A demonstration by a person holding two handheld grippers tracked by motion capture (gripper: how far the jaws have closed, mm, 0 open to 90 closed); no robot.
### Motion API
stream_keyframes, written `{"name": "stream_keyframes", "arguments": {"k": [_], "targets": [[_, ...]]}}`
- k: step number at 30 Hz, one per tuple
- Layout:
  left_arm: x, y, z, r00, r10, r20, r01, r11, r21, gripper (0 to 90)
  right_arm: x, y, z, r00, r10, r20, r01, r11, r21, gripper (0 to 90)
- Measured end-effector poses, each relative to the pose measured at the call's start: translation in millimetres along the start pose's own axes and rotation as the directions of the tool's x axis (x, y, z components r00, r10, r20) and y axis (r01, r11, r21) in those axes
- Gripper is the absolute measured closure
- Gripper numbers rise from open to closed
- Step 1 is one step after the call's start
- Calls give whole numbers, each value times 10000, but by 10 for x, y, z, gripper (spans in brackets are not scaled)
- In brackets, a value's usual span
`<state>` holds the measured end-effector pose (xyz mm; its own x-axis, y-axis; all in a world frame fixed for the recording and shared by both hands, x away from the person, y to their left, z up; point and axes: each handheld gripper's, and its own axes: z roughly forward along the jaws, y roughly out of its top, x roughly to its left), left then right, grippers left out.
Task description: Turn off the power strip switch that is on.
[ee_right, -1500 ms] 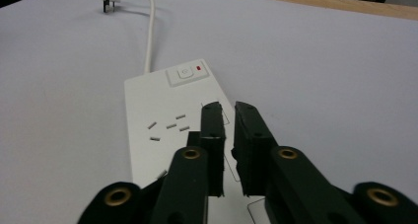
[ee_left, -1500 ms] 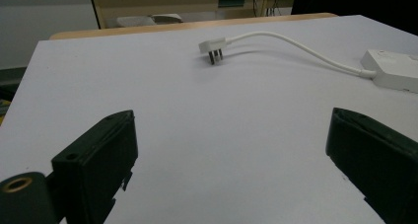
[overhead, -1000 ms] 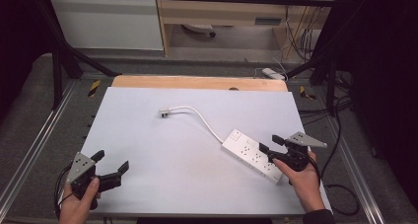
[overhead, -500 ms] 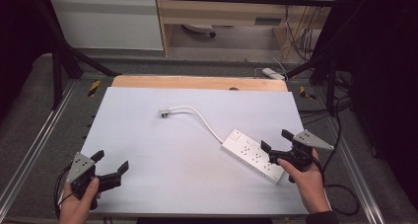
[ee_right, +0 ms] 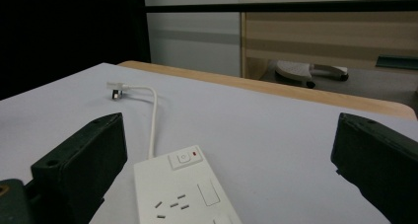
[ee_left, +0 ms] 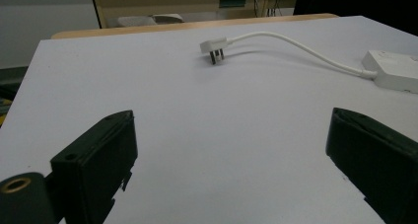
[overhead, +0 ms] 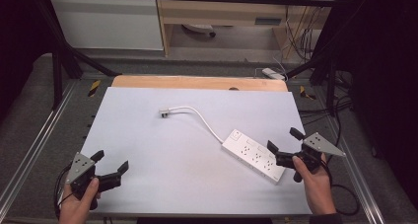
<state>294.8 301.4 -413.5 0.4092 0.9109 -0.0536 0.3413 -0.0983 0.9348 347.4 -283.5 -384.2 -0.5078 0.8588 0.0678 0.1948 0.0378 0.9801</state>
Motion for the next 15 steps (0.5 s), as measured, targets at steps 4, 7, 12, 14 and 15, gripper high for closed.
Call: {"name": "stream_keyframes", "arguments": {"k": [4,7,12,14,15], "targets": [[-1,0,-1,10000,3,-2,-3,10000,-2,52,-22,15,-73,9994,-183,310,193,9993,-327,12],[-2,1,-3,10000,2,7,-2,10000,-1,52,-36,15,-117,9986,-289,438,309,9985,-450,12],[-3,2,-3,10000,17,17,-17,10000,-5,52,-48,-12,-198,9978,-391,528,420,9977,-532,17],[-4,1,-3,10000,3,7,-3,10000,-4,52,-55,-23,-224,9978,-398,533,430,9973,-594,21],[-4,1,-4,10000,5,4,-5,10000,-2,52,-54,-29,-243,9981,-332,517,365,9973,-641,23]]}}
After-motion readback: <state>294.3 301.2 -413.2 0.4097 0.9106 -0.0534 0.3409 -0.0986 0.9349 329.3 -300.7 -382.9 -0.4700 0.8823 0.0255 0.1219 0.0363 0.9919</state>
